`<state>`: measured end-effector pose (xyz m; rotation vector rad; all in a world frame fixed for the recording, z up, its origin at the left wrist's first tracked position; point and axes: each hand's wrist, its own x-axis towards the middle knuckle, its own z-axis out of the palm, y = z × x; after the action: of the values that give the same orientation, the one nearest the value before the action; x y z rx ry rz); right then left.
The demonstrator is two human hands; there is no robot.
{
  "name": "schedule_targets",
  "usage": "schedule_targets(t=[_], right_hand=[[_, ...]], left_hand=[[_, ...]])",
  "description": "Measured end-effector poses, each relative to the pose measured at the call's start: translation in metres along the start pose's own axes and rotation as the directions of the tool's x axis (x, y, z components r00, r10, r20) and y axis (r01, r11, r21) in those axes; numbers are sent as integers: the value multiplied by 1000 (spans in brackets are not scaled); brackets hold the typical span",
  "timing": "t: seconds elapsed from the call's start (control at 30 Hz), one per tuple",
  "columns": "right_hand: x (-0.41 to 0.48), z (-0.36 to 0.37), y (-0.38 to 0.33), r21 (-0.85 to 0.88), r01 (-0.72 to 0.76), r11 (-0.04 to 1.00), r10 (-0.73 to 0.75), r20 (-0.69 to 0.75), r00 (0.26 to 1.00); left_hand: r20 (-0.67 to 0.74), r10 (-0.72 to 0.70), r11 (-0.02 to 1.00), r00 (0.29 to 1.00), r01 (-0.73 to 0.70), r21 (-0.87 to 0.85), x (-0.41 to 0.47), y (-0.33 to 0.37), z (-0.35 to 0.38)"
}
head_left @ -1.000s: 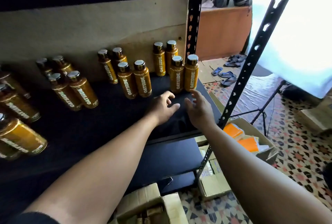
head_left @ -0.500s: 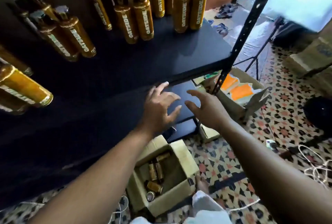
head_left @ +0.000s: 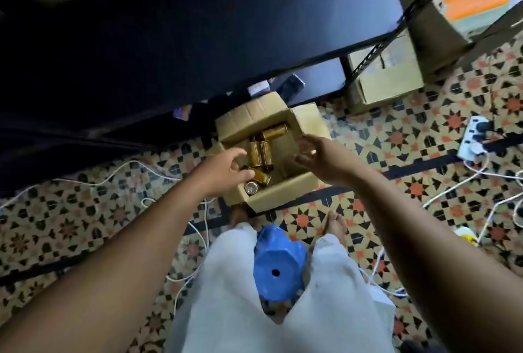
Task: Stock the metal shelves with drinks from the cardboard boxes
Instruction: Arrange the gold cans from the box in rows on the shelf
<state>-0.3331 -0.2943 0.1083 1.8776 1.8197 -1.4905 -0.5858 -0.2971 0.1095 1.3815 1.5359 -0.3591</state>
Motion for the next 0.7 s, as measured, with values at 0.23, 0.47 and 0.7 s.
schedule_targets(t=[0.23,0.47,0.7], right_hand=[[88,87,99,-43,32,999,-23,197,980],[225,166,157,28,-34,999,28,193,981],[378,260,197,299,-154,942,150,36,988]], left_hand=[[106,-142,989,984,146,-34,112,-66,118],[23,-122,972,992,124,-199,268,-126,177],[-226,-140,935,964,54,-349,422,-181,201]])
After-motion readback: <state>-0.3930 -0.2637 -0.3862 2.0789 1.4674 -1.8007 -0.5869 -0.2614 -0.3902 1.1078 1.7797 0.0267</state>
